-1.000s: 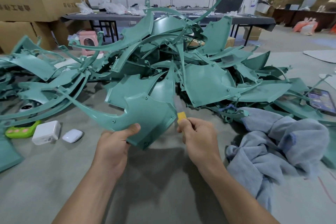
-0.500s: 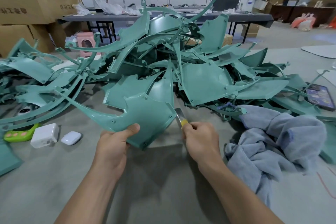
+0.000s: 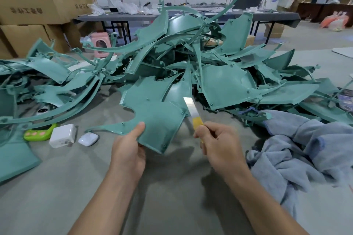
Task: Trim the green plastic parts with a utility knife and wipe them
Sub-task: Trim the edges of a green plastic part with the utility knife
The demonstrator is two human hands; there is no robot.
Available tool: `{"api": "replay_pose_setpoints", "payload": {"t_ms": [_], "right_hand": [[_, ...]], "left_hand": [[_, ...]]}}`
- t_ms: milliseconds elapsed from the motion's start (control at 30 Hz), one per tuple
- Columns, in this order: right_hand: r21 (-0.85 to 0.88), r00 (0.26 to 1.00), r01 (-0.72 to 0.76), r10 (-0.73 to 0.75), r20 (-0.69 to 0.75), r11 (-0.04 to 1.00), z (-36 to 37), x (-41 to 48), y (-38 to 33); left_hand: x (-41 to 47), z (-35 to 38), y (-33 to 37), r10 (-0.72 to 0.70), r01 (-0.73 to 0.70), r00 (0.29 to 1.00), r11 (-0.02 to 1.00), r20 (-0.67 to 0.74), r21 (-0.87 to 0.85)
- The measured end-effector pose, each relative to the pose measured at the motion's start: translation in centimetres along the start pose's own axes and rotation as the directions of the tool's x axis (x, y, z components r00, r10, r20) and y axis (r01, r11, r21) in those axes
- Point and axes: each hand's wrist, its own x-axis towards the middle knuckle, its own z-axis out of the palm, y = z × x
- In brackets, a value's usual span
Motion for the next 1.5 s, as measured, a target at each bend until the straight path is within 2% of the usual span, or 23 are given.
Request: {"api": "replay_pose_setpoints", "payload": {"t_ms": [100,200,267,367,400,467,533,600,667,733,800,833,900,933,967,1033,1100,1167,1233,1300,1367,1433,1500], "right_hand": [[-0.188,0.958,0.211,-0.164,0.236,0.959,-0.6,-1.0,-0.7],[-0.32,0.899,0.335,-0.2,0.389,0.886,-0.8,-1.6,-0.9],[-0.426,0.939,0.275,-0.145,0.313,0.862,-0.6,-1.3,-0.7],[-0.448,0.994,0.086,-0.108,-0.026,0.89,-1.0,-0.1,-0.6],[-0.39,0.991,0.111,-0.133,-0.029,0.914,-1.3,0.0,-0.6],[-0.286,0.973,0.195,-0.149,0.174,0.938,-1.3,-0.6,-0.9],[-0.335,0.931,0.24,-0.118,0.345,0.911,-0.9,-1.4,-0.8],[-0.413,0.981,0.163,-0.103,0.164,0.896,-1.0,-0.5,-0.1],[-0.328,0.991,0.111,-0.129,-0.036,0.938,-1.5,0.2,-0.3],[-0.194,0.976,0.193,-0.168,0.136,0.962,-1.4,-0.6,-0.6],[-0.266,0.914,0.278,-0.169,0.368,0.923,-0.6,-1.7,-0.7],[-0.334,0.926,0.276,-0.156,0.343,0.901,-0.5,-1.5,-0.3],[-0.427,0.993,0.121,-0.106,0.06,0.896,-1.2,0.0,0.1],[-0.422,0.992,0.078,-0.114,-0.061,0.903,-1.8,0.4,0.0],[-0.373,0.987,0.105,-0.142,-0.074,0.922,-2.2,0.4,0.0],[-0.256,0.966,0.234,-0.193,0.174,0.938,-2.0,-1.0,-0.6],[-0.307,0.893,0.307,-0.162,0.419,0.901,-1.0,-2.4,-0.9],[-0.428,0.945,0.24,-0.11,0.306,0.871,-1.0,-1.4,-0.4],[-0.513,0.996,0.05,-0.078,-0.033,0.857,-2.3,0.2,-0.3],[-0.406,0.981,0.091,-0.153,-0.123,0.909,-3.3,0.2,-0.3],[-0.237,0.969,0.234,-0.208,0.131,0.943,-2.8,-1.1,-1.0],[-0.247,0.881,0.351,-0.228,0.415,0.903,-1.3,-2.5,-1.2],[-0.346,0.875,0.394,-0.231,0.426,0.852,-0.8,-1.9,-0.5]], "left_hand": [[0.0,-0.2,0.5,-0.03,0.031,0.999,0.999,0.011,-0.045],[-0.2,-0.5,1.1,-0.038,0.039,0.999,0.998,0.018,-0.044],[-0.3,-0.6,1.3,-0.052,0.052,0.998,0.998,0.028,-0.026],[-0.5,-0.7,1.5,-0.068,0.067,0.996,0.998,0.052,0.022],[-0.6,-0.7,1.5,-0.071,0.069,0.996,0.997,0.058,0.032],[-0.6,-0.6,1.5,-0.071,0.069,0.996,0.997,0.06,0.027],[-0.6,-0.6,1.6,-0.068,0.067,0.995,0.998,0.067,0.015],[-0.6,-0.7,1.7,-0.069,0.066,0.994,0.997,0.08,0.033],[-0.8,-0.8,1.7,-0.073,0.069,0.993,0.996,0.095,0.054],[-0.9,-0.7,1.7,-0.082,0.076,0.991,0.995,0.108,0.058],[-1.0,-0.8,1.6,-0.085,0.08,0.991,0.996,0.104,0.045],[-0.9,-0.8,1.7,-0.083,0.08,0.991,0.996,0.1,0.039],[-0.9,-0.7,1.7,-0.084,0.08,0.992,0.996,0.099,0.046],[-0.9,-0.7,1.7,-0.084,0.079,0.991,0.995,0.102,0.052],[-1.0,-0.6,1.8,-0.084,0.078,0.991,0.995,0.105,0.057],[-1.0,-0.5,1.7,-0.087,0.081,0.99,0.995,0.109,0.063],[-1.0,-0.7,1.8,-0.078,0.073,0.992,0.996,0.1,0.058],[-0.8,-0.8,2.0,-0.077,0.073,0.992,0.996,0.096,0.044],[-0.8,-0.9,2.0,-0.073,0.07,0.993,0.997,0.096,0.036],[-0.7,-0.9,2.1,-0.068,0.065,0.993,0.997,0.097,0.034],[-0.8,-0.7,2.0,-0.067,0.064,0.993,0.997,0.095,0.037],[-0.8,-0.7,2.0,-0.071,0.068,0.992,0.997,0.102,0.033],[-0.9,-0.8,2.2,-0.085,0.084,0.988,0.996,0.126,0.009]]}}
